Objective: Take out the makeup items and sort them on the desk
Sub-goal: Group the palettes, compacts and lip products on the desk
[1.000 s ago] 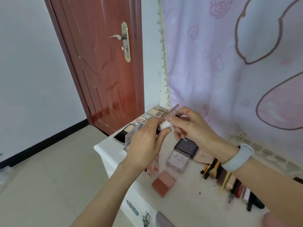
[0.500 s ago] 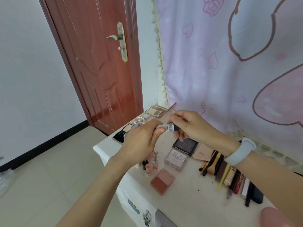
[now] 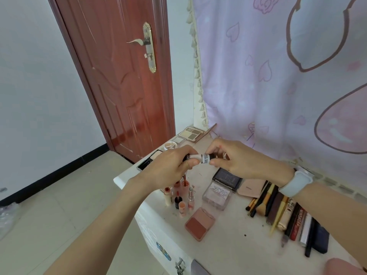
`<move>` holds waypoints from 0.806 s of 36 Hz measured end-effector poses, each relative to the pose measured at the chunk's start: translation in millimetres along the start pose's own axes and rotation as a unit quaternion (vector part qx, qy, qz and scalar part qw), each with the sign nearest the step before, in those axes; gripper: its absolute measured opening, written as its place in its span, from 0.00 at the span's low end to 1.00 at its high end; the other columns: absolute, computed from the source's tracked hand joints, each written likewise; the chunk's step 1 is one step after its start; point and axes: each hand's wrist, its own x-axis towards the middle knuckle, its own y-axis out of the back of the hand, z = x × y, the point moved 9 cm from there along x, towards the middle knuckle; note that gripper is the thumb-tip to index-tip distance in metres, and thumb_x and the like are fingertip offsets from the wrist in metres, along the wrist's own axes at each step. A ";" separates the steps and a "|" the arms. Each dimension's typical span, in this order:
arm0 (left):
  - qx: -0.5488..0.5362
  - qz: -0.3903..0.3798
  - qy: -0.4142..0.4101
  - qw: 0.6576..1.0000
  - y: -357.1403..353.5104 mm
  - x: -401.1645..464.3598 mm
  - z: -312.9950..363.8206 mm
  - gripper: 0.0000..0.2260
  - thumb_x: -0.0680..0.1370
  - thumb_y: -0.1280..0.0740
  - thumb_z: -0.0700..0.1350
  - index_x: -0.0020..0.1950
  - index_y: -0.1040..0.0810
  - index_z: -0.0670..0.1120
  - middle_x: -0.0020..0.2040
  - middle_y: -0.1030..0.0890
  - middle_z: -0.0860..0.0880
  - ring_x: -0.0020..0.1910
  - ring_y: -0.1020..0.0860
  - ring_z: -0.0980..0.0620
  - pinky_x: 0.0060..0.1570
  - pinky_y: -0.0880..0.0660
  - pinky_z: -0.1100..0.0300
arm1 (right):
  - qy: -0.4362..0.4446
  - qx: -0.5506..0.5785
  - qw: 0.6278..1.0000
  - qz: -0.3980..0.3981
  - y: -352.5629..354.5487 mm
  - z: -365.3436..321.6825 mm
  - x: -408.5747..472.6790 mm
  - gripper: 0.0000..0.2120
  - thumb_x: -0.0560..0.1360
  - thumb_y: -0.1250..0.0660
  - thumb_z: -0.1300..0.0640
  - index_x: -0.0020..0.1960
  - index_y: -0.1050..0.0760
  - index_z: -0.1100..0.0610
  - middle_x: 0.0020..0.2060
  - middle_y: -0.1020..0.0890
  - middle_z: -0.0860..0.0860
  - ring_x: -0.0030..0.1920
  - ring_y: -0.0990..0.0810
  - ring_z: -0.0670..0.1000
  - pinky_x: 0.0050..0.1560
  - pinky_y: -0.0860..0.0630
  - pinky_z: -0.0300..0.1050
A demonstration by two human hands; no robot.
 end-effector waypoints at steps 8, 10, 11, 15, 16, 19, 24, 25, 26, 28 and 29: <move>-0.143 0.003 0.075 0.987 7.3 -9.6 -28.8 0.13 0.82 0.46 0.48 0.42 0.27 0.50 0.36 0.22 0.54 0.32 0.27 0.64 0.39 0.33 0.68 | 0.044 -0.084 0.994 0.061 12.9 4.1 -2.4 0.11 0.80 0.42 0.58 0.49 0.39 0.42 0.44 0.31 0.41 0.39 0.23 0.39 0.39 0.29 0.39; -0.205 0.053 0.087 0.974 16.8 -18.1 -45.1 0.15 0.82 0.46 0.49 0.43 0.25 0.44 0.36 0.24 0.52 0.32 0.30 0.61 0.38 0.35 0.69 | 0.015 -0.042 0.997 0.068 17.7 20.6 -2.3 0.12 0.80 0.44 0.60 0.53 0.38 0.41 0.48 0.25 0.49 0.37 0.24 0.32 0.38 0.29 0.38; -0.239 0.078 0.096 0.963 20.4 -22.5 -53.3 0.16 0.81 0.45 0.50 0.44 0.25 0.41 0.36 0.26 0.51 0.34 0.30 0.59 0.39 0.34 0.67 | 0.003 -0.026 0.997 0.074 18.4 29.0 -1.7 0.11 0.81 0.45 0.60 0.57 0.36 0.45 0.50 0.23 0.52 0.38 0.24 0.29 0.41 0.29 0.40; -0.383 0.171 0.116 0.900 21.5 -35.0 -73.7 0.14 0.77 0.39 0.52 0.49 0.23 0.42 0.35 0.25 0.56 0.37 0.29 0.55 0.44 0.31 0.59 | -0.035 0.038 0.996 0.075 -3.4 58.1 7.2 0.12 0.81 0.48 0.61 0.63 0.33 0.55 0.50 0.23 0.53 0.39 0.22 0.35 0.45 0.30 0.35; -0.411 0.198 0.125 0.881 20.1 -37.3 -76.8 0.13 0.75 0.38 0.52 0.50 0.22 0.44 0.35 0.24 0.55 0.38 0.28 0.55 0.45 0.30 0.59 | -0.045 0.057 0.995 0.073 -12.1 63.0 10.4 0.11 0.81 0.48 0.60 0.61 0.32 0.53 0.49 0.22 0.53 0.39 0.22 0.37 0.44 0.29 0.37; -0.468 0.258 0.137 0.834 16.0 -43.4 -82.6 0.12 0.73 0.36 0.49 0.51 0.22 0.44 0.43 0.18 0.49 0.43 0.21 0.51 0.46 0.23 0.59 | -0.066 0.130 0.988 0.050 -39.2 70.5 20.4 0.06 0.81 0.45 0.58 0.57 0.33 0.53 0.46 0.21 0.50 0.40 0.23 0.39 0.39 0.30 0.32; -0.481 0.274 0.141 0.821 12.2 -49.6 -84.1 0.12 0.72 0.33 0.46 0.52 0.23 0.42 0.46 0.15 0.48 0.47 0.17 0.47 0.49 0.21 0.59 | -0.071 0.135 0.988 0.006 -68.0 73.7 29.9 0.06 0.77 0.35 0.55 0.53 0.30 0.50 0.50 0.21 0.44 0.50 0.22 0.44 0.46 0.30 0.35; -0.465 0.277 0.142 0.829 13.0 -50.7 -85.0 0.12 0.71 0.33 0.46 0.52 0.22 0.42 0.46 0.15 0.49 0.47 0.17 0.49 0.49 0.22 0.60 | -0.070 0.113 0.991 0.003 -70.6 74.3 31.1 0.07 0.75 0.33 0.54 0.52 0.28 0.49 0.49 0.23 0.43 0.49 0.24 0.45 0.45 0.32 0.33; -0.445 0.282 0.145 0.837 13.9 -51.8 -86.2 0.12 0.71 0.32 0.47 0.52 0.21 0.43 0.44 0.16 0.50 0.45 0.18 0.51 0.48 0.22 0.61 | -0.067 0.095 0.993 0.001 -72.6 74.0 32.3 0.07 0.74 0.32 0.54 0.50 0.28 0.47 0.48 0.25 0.43 0.48 0.26 0.45 0.45 0.33 0.32; -0.414 0.290 0.153 0.849 14.8 -53.7 -88.8 0.11 0.70 0.31 0.48 0.50 0.19 0.46 0.40 0.17 0.53 0.41 0.20 0.56 0.44 0.24 0.64 | -0.063 0.077 0.995 -0.005 -77.6 71.9 34.5 0.07 0.73 0.30 0.54 0.48 0.27 0.46 0.46 0.26 0.45 0.46 0.29 0.47 0.46 0.33 0.34; -0.406 0.290 0.156 0.852 14.7 -54.1 -89.5 0.09 0.71 0.30 0.47 0.49 0.19 0.47 0.39 0.17 0.54 0.39 0.21 0.58 0.43 0.25 0.65 | -0.069 0.071 0.995 -0.010 -80.6 72.8 35.5 0.07 0.73 0.30 0.54 0.48 0.26 0.46 0.45 0.24 0.45 0.46 0.29 0.47 0.47 0.33 0.36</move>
